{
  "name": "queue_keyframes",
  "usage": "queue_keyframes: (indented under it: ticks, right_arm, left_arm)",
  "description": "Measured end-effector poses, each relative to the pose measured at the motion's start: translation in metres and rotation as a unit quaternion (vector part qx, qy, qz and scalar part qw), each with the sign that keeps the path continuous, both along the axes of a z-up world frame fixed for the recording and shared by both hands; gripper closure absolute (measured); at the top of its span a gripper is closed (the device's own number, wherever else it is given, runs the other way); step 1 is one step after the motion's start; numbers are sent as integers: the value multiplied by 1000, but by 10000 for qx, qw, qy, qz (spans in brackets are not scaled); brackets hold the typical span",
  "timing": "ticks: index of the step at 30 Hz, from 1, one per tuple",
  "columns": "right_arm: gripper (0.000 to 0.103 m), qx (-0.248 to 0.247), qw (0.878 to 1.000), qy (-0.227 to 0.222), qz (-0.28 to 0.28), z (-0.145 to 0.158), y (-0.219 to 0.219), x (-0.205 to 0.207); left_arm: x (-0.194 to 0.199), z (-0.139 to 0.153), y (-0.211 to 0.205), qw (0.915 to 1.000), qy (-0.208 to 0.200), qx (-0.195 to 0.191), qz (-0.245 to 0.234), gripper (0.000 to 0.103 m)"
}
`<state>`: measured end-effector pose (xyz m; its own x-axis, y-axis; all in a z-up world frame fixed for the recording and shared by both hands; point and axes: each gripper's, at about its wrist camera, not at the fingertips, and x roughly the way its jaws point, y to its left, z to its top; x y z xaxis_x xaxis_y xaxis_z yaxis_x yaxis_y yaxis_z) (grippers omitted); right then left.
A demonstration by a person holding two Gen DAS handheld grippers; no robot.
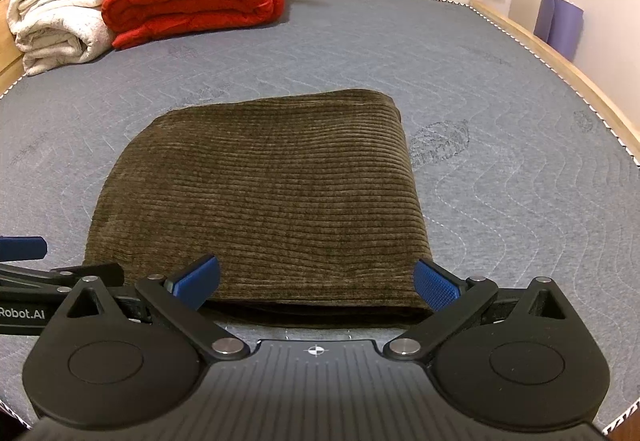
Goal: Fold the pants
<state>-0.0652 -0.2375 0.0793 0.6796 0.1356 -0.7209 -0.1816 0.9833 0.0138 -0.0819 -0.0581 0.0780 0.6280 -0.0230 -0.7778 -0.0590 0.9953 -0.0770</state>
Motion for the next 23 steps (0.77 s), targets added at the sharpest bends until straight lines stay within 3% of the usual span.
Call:
queue_keyframes:
  ticks: [23]
  right_arm:
    - [1, 22, 10000, -28, 19, 2, -1, -2]
  left_arm:
    - [0, -1, -1, 10000, -26, 2, -64, 0]
